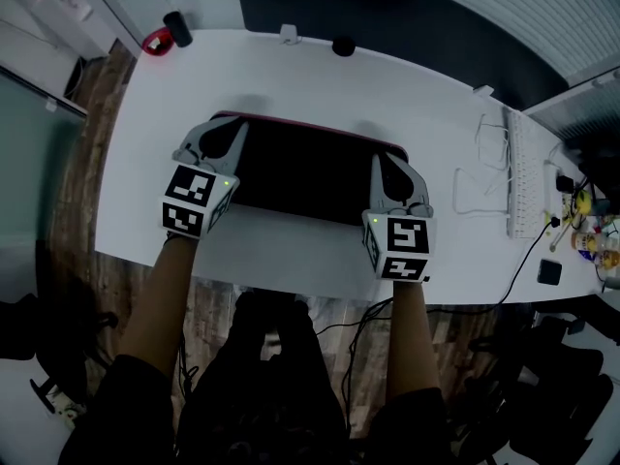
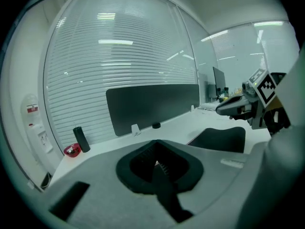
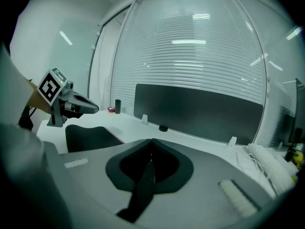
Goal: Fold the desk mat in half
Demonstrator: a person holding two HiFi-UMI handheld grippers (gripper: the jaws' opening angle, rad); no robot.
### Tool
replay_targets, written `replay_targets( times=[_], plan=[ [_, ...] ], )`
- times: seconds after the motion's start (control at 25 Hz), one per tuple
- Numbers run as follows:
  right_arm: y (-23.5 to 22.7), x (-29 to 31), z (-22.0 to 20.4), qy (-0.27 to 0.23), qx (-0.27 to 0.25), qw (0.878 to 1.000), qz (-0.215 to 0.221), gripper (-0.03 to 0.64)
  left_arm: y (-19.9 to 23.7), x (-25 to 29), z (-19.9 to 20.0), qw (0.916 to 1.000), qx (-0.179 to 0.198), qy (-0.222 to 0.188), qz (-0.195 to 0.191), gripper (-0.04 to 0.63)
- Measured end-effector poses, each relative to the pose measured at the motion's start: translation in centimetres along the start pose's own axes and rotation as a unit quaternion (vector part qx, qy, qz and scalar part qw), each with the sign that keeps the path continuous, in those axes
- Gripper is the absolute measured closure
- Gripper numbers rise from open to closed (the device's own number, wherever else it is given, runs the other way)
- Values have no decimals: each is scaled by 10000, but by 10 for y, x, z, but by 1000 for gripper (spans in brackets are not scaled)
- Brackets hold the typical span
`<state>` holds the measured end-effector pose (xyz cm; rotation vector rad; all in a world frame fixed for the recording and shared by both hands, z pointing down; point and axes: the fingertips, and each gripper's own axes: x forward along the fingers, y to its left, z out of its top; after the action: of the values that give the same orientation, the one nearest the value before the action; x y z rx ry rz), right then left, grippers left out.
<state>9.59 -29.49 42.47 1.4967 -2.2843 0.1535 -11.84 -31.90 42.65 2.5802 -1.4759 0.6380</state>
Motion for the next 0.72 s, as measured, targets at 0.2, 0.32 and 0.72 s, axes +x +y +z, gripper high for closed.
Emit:
replay_targets(
  times=[0.2, 0.32, 0.72],
  plan=[
    [9, -24, 16, -253, 146, 9996, -28, 609, -8, -28, 13, 9997, 17, -177, 139, 600],
    [17, -41, 24, -407, 300, 9987, -36, 609, -16, -47, 24, 9992, -38, -344, 189, 600],
    [49, -94, 34, -623, 292, 9976, -33, 609, -37, -106, 31, 9973, -145, -588, 425, 597]
  ],
)
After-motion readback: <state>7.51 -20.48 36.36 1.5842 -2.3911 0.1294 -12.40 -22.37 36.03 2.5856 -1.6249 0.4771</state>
